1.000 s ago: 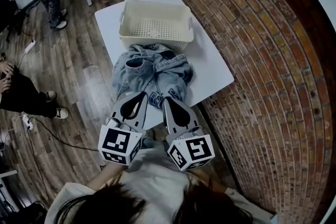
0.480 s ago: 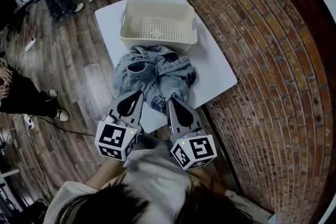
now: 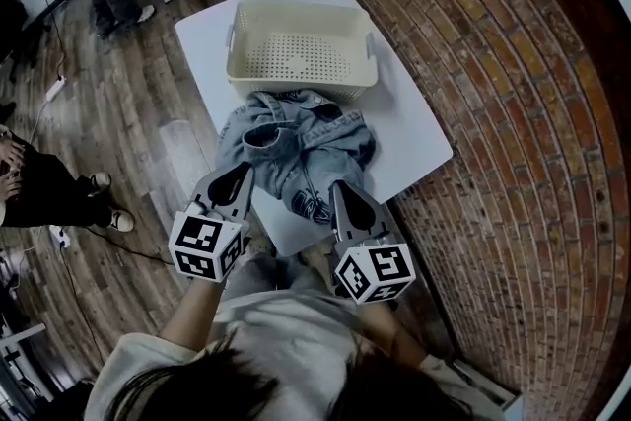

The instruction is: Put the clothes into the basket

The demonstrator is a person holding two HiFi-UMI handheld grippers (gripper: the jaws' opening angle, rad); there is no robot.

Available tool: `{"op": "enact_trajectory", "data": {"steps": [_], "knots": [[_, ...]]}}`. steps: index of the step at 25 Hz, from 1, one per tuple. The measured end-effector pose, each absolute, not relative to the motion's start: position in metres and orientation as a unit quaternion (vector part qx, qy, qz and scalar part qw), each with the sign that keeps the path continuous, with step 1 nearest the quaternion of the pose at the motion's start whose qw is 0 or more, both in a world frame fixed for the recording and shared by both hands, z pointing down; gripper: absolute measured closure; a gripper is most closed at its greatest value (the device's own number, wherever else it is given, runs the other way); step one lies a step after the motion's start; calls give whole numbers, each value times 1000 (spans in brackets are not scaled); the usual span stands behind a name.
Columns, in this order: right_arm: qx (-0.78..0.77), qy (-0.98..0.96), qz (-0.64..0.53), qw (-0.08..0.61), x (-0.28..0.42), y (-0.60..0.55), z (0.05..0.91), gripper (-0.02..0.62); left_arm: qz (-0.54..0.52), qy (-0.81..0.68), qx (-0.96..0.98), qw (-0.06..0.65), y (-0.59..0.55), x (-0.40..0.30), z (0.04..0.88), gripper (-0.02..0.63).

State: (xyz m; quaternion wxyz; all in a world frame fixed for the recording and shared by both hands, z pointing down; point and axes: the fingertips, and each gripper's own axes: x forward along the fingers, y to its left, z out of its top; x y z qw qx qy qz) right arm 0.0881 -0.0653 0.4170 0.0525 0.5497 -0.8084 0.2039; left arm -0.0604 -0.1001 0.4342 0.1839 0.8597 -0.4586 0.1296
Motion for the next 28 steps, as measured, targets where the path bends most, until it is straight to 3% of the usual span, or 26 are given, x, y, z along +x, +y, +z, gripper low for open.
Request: {"op": "enact_trajectory", "data": {"steps": [6,16,28], "knots": [[548,-804,218,74,98,-79,443,581,143,-446,860,203,-119,-64,458,576],[549,-790,260,86,117,-89,471,379,169,-418,862,232,-133,-66,480,362],[549,-775,290,117,135,-98,500,256,185,-391,864,260,-143,-69,500,251]]}}
